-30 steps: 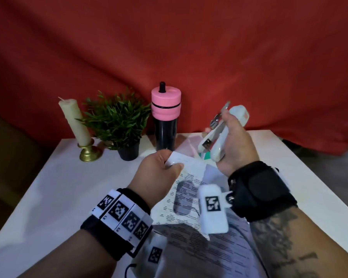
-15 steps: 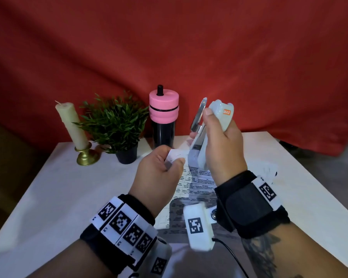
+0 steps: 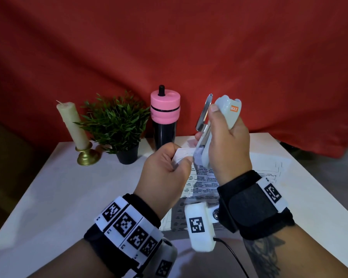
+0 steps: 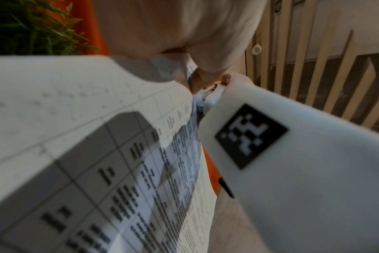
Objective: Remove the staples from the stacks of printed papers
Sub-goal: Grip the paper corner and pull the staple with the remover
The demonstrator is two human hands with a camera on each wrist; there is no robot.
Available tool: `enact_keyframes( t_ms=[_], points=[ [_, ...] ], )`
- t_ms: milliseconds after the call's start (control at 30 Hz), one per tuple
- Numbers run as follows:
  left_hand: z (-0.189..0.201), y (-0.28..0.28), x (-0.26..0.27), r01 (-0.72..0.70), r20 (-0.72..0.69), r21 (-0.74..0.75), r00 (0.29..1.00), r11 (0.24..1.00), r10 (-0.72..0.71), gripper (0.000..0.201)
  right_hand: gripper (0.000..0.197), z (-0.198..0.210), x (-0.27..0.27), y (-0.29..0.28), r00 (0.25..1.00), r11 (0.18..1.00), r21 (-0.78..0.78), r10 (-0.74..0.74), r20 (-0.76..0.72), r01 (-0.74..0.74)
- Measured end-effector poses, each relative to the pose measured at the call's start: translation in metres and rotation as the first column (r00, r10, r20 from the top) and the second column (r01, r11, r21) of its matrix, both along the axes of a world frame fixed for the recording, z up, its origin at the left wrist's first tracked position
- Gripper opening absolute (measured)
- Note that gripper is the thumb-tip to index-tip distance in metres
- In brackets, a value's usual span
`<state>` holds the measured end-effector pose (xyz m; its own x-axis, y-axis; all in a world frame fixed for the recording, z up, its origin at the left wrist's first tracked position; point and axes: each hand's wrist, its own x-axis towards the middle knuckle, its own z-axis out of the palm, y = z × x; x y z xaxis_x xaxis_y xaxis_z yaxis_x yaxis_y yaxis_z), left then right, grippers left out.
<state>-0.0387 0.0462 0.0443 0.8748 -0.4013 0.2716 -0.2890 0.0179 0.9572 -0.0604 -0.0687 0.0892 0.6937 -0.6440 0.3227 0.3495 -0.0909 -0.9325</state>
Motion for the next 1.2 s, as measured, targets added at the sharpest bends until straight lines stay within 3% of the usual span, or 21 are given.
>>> enact_keyframes(
  t_ms=[233, 333, 433, 600, 833, 1067, 1133, 1200],
  points=[
    [-0.001, -0.003, -0.003, 0.045, -0.014, 0.001, 0.999, 0.999, -0.045, 0.026, 0.028, -0.002, 0.006, -0.004, 0.997, 0.997, -0.041, -0.064, 0.046, 0.066],
    [-0.002, -0.004, -0.002, 0.081, 0.042, 0.053, 0.996, 0.995, -0.084, 0.020, 0.034, -0.004, 0.008, -0.007, 0.999, 0.998, -0.044, -0.043, 0.021, 0.044],
    [-0.004, -0.005, 0.001, 0.090, 0.089, 0.100, 0.991, 0.991, -0.099, 0.027, 0.032, -0.006, 0.006, -0.010, 0.999, 1.000, -0.006, -0.017, 0.037, 0.017],
    [-0.010, 0.004, 0.011, 0.042, 0.184, -0.157, 0.983, 0.987, -0.012, 0.021, 0.035, -0.012, -0.008, -0.030, 0.979, 0.988, -0.097, -0.099, 0.177, 0.117],
    [-0.013, 0.003, 0.012, 0.018, 0.296, -0.184, 0.954, 0.983, 0.038, 0.039, 0.046, -0.013, -0.019, -0.038, 0.948, 0.968, -0.154, -0.151, 0.281, 0.200],
    [-0.009, 0.000, 0.008, 0.015, 0.205, -0.218, 0.978, 0.976, 0.031, 0.025, 0.052, -0.014, -0.018, -0.038, 0.946, 0.972, -0.151, -0.131, 0.295, 0.182],
    [-0.001, -0.001, 0.006, 0.005, 0.093, -0.186, 0.996, 0.983, 0.013, 0.020, 0.052, -0.014, -0.016, -0.036, 0.952, 0.973, -0.142, -0.136, 0.273, 0.180],
    [0.005, -0.003, 0.004, -0.005, -0.030, -0.143, 1.000, 0.990, 0.001, 0.016, 0.037, -0.010, -0.013, -0.031, 0.963, 0.981, -0.114, -0.126, 0.239, 0.156]
  ],
)
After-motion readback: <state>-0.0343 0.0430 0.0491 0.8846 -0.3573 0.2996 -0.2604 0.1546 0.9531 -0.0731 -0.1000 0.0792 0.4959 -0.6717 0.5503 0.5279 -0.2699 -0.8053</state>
